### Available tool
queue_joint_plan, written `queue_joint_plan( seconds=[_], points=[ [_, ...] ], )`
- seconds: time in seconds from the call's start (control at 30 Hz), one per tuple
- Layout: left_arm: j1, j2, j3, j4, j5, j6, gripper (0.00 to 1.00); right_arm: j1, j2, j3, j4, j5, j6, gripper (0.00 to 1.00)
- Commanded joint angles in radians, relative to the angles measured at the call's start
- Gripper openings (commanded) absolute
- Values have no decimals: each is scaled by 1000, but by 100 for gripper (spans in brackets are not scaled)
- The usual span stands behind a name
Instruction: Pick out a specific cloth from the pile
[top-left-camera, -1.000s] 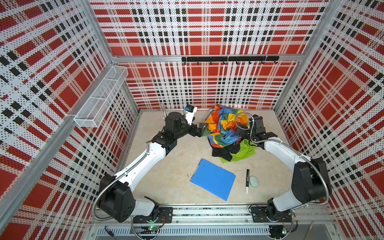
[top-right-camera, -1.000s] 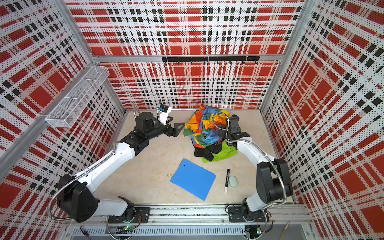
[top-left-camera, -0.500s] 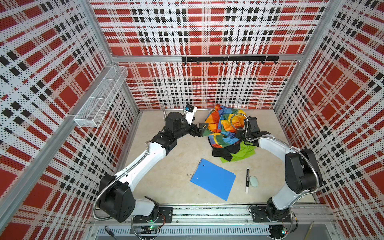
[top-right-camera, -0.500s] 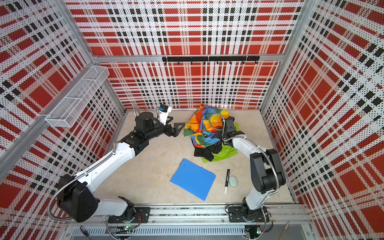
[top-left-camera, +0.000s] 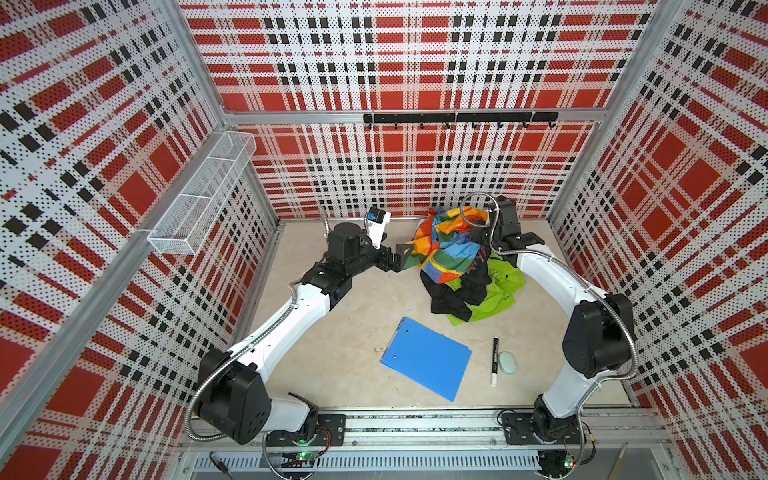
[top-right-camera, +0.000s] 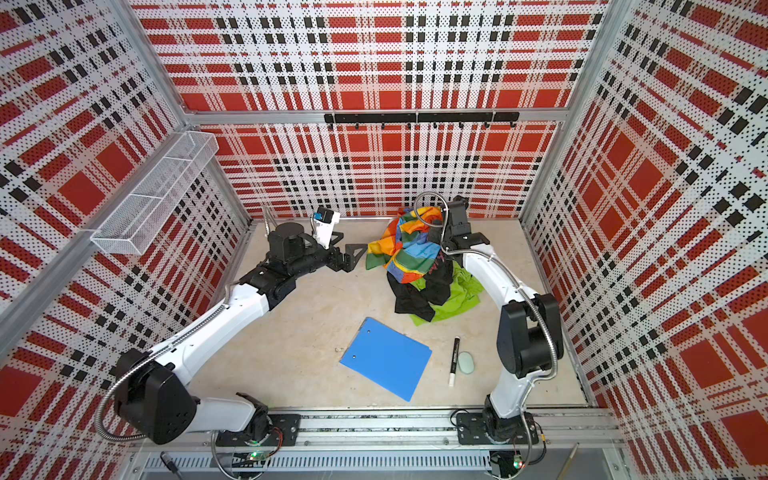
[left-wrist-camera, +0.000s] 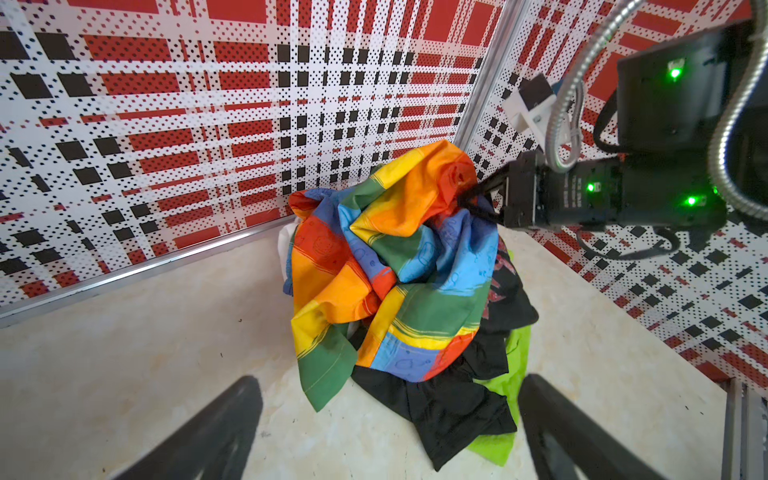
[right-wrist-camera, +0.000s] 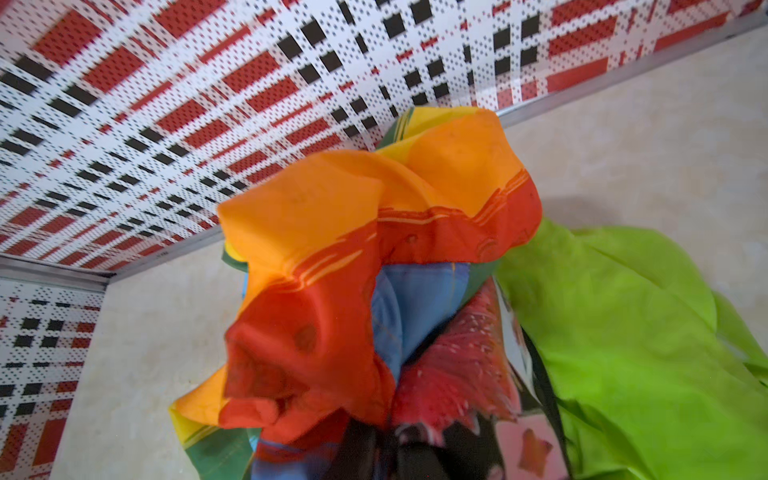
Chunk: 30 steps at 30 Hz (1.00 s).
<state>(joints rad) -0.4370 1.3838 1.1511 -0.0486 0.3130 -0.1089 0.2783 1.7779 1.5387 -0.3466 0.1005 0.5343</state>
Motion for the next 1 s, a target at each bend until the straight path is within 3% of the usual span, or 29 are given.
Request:
queue_joint_plan(
  seconds=[0.0,0.27,0.67,0.97],
  points=[
    [6,-2,35,22,18,-12,99,8,58,123,99,1,-21,7],
    [5,-4,36,23,24,-12,99,78,258,284,114,-56,-28,7],
    [4,-3,35,23,24,-11,99,121,366,-75,213,2,100,14],
    [4,-17,33,25,19,-10,99,121,291,-147,223,12,88,20]
  ],
)
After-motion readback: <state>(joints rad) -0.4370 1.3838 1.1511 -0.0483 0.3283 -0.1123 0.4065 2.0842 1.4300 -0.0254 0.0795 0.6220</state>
